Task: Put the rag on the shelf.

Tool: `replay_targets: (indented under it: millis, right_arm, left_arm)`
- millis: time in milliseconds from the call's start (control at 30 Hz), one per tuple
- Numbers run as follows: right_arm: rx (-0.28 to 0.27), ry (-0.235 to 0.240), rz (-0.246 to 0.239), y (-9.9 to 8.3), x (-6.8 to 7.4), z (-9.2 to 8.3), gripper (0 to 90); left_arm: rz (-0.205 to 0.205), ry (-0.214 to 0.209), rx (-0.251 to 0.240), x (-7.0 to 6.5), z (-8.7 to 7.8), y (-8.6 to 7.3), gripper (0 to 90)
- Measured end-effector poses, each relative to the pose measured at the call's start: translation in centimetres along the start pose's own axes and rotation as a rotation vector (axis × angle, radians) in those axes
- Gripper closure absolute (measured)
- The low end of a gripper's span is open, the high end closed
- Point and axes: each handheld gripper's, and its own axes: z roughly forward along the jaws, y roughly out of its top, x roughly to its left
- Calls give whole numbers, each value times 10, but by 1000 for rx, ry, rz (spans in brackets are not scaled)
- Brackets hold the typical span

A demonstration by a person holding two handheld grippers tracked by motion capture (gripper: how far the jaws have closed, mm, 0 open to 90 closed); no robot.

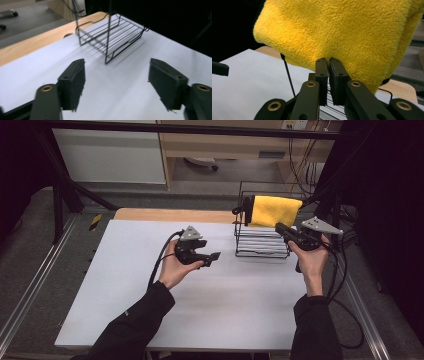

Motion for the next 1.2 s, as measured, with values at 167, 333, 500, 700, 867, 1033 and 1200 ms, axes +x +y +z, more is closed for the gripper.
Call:
replay_targets:
  millis: [167, 333, 500, 700, 867, 1033, 1200]
  right_arm:
    - [-5, 15, -3, 2, 9, -8, 742]
    - [20, 37, -10, -2, 22, -17, 606]
    - [66, 68, -3, -10, 35, -20, 411]
    - [138, 112, -10, -31, 49, -18, 198]
    - [183, 146, -28, -53, 56, -15, 100]
    - [215, 156, -34, -76, 58, -17, 53]
    - [237, 176, -23, -103, 57, -22, 47]
  left_arm:
    - [-25, 26, 2, 13, -28, -28, 187]
    - [-61, 60, -7, 28, -61, -57, 127]
    - [-71, 93, -1, 41, -92, -84, 83]
    - [-86, 131, 21, 53, -119, -115, 49]
    - [-99, 151, 42, 60, -130, -136, 40]
    - [-112, 160, 66, 62, -133, -152, 35]
    - [-104, 171, 103, 63, -135, -166, 35]
